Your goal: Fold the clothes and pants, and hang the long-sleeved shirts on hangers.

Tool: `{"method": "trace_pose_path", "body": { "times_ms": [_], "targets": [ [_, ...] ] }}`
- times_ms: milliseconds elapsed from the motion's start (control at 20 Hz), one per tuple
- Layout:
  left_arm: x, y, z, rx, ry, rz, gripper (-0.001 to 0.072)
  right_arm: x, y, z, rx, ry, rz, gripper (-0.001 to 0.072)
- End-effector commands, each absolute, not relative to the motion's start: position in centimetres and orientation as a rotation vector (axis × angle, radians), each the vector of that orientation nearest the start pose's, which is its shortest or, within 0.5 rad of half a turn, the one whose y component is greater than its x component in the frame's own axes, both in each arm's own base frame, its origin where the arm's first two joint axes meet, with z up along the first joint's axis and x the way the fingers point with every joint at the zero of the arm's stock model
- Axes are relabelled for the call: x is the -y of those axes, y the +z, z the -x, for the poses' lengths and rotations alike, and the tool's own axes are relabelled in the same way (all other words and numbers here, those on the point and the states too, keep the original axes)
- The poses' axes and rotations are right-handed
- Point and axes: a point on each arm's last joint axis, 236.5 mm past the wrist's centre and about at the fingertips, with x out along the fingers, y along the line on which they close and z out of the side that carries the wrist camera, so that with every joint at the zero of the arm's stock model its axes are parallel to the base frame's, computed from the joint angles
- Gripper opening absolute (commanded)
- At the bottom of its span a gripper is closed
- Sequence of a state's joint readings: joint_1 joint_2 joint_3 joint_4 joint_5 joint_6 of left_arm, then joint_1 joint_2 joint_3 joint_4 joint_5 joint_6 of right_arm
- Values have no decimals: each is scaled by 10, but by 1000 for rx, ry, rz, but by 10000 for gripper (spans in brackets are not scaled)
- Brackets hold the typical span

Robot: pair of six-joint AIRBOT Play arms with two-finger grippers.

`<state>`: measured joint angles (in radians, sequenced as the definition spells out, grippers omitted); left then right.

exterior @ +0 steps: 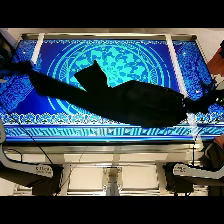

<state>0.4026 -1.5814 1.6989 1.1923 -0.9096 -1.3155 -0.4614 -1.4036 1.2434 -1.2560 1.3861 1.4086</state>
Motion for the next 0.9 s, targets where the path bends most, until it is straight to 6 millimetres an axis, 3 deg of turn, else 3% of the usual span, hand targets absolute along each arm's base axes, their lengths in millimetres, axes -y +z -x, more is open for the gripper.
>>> {"method": "trace_pose_path", "body": {
  "times_ms": [0,50,150,250,400,550,700,850],
  "targets": [
    [-183,229,-531,-441,124,186,26,92,85,-439,-1021,23,-551,58],
    [-184,232,-523,-454,106,165,26,96,104,-448,-969,25,-529,57],
    [-182,207,-500,-585,49,137,26,106,111,-444,-979,-2,-461,58],
    [-181,168,-468,-754,-19,140,27,118,87,-417,-1104,-28,-359,57],
    [-194,117,-415,-897,-14,213,27,134,49,-377,-1216,-77,-386,57],
    [-193,76,-364,-975,-4,252,27,153,13,-323,-1289,-147,-478,58],
    [-173,30,-318,-1111,-28,297,29,164,-20,-252,-1423,-221,-612,58],
    [-150,-1,-294,-1209,-75,347,31,166,-42,-199,-1541,-265,-704,59]
  ]
}}
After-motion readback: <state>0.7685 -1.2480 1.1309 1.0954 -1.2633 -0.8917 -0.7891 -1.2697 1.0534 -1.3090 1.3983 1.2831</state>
